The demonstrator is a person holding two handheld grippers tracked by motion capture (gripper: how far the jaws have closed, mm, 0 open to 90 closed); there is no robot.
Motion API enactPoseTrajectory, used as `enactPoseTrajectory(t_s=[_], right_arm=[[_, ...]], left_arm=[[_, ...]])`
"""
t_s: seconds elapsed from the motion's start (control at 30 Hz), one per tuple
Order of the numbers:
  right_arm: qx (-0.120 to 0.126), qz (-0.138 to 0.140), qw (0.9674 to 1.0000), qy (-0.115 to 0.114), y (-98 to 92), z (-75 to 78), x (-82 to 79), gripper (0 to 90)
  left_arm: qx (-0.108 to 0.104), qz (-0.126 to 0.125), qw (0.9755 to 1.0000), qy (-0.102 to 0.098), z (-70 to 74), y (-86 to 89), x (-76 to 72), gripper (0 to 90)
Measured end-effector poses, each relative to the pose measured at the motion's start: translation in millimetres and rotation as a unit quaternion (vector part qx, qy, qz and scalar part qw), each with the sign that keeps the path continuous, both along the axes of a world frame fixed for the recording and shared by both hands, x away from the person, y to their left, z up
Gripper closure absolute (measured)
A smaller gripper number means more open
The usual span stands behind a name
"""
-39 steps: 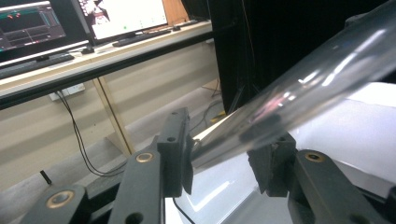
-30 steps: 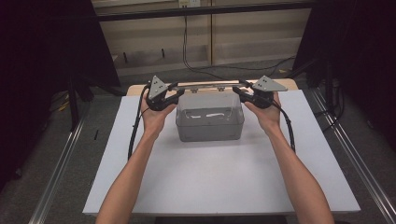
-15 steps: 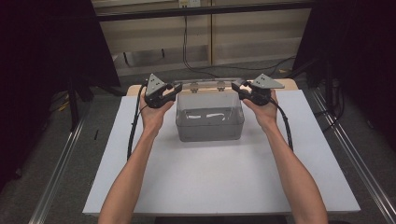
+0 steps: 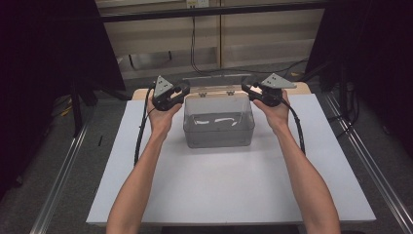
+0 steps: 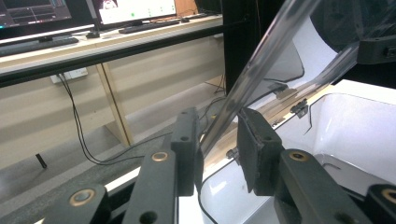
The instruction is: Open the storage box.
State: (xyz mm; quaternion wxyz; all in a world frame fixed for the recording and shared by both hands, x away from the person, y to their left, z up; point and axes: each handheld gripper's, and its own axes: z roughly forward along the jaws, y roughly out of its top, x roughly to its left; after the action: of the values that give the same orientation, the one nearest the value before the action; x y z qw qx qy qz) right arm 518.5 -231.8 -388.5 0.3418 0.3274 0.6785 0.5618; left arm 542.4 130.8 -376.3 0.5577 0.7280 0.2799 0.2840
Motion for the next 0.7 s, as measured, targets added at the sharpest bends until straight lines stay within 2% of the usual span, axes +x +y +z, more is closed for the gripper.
enactPoseTrajectory(t_s=[0.13, 0.7], right_arm=[[-0.003, 0.0, 1.0, 0.0, -0.4, 1.2, 2.4, 64.2], [0.013, -0.01, 0.9999, 0.005, 0.3, 5.0, 14.4, 65.2]], left_arm=[[-0.004, 0.003, 1.0, 0.005, -2.2, -0.9, 2.6, 69.5], [-0.009, 0.012, 0.9997, 0.019, -9.7, -2.6, 14.6, 67.0]])
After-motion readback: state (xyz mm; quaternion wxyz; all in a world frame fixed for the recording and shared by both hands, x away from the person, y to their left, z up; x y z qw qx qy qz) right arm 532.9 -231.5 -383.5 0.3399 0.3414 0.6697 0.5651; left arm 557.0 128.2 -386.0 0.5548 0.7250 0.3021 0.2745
